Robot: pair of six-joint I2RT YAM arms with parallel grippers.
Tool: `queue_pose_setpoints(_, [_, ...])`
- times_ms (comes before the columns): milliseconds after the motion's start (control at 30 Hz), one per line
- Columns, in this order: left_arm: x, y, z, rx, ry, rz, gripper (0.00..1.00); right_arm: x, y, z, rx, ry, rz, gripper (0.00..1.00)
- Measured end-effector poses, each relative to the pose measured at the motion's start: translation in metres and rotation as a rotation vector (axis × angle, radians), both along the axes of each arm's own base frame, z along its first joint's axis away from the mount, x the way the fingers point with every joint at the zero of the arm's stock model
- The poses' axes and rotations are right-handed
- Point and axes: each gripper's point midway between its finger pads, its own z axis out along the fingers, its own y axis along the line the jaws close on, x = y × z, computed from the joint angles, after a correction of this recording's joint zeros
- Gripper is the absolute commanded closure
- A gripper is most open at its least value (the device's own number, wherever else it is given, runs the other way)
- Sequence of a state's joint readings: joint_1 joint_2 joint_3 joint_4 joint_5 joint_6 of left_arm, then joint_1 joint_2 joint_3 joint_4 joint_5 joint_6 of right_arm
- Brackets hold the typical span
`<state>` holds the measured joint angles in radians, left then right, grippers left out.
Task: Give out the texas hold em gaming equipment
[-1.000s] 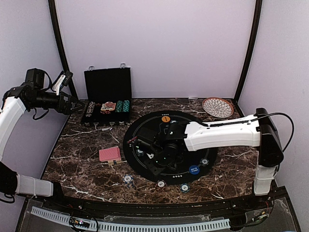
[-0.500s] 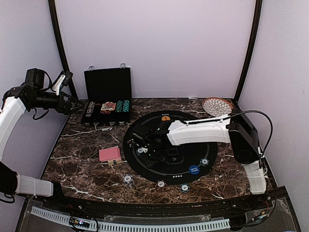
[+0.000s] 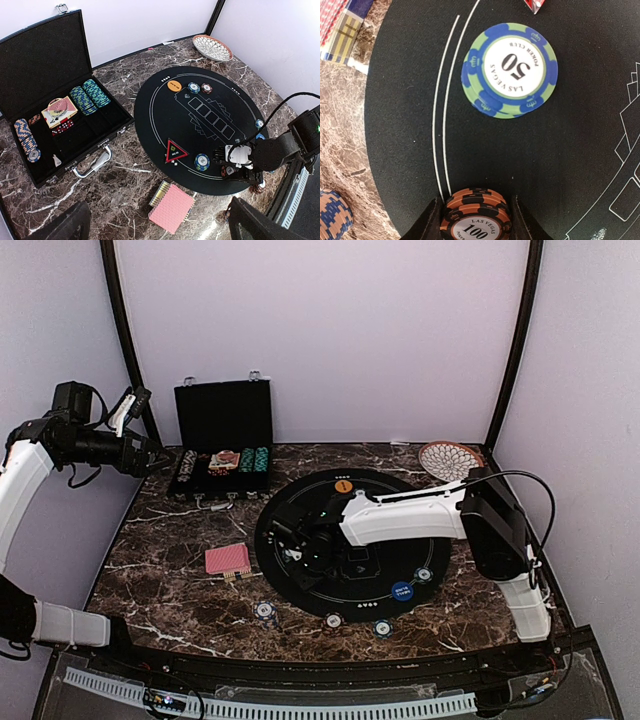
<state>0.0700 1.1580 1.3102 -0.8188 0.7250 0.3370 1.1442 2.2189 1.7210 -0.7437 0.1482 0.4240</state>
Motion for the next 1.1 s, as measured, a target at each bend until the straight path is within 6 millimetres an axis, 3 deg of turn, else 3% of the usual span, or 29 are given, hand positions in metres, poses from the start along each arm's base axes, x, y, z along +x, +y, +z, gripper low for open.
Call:
queue_pose_setpoints(233, [0.000, 0.000, 0.000, 0.000, 0.000, 0.000, 0.01, 0.001, 0.000, -0.001, -0.002, 0.000, -0.001, 0.46])
queue_pose_setpoints(567, [-0.001, -0.001, 0.001, -0.006, -0.001, -0.007, 0.01, 0.003, 0.001, 0.003, 0.011, 0.003, -0.001, 0.42])
queue_pose_setpoints(700, [-0.001, -0.002, 0.001, -0.008, -0.001, -0.009, 0.01, -0.001, -0.004, 0.023, 0.041, 0.004, 0.000, 0.39])
queue_pose_setpoints(900, [-0.001, -0.002, 0.001, -0.005, -0.003, -0.011, 0.01, -0.028, -0.024, 0.067, 0.091, -0.008, 0.016, 0.26])
queue_pose_setpoints(1000, [-0.001, -0.002, 0.001, -0.005, -0.003, -0.012, 0.01, -0.051, -0.032, 0.070, 0.081, 0.006, 0.040, 0.21])
queue_pose_setpoints(1100, [-0.001, -0.002, 0.001, -0.006, -0.004, -0.014, 0.01, -0.076, -0.039, 0.059, 0.046, 0.040, 0.067, 0.18])
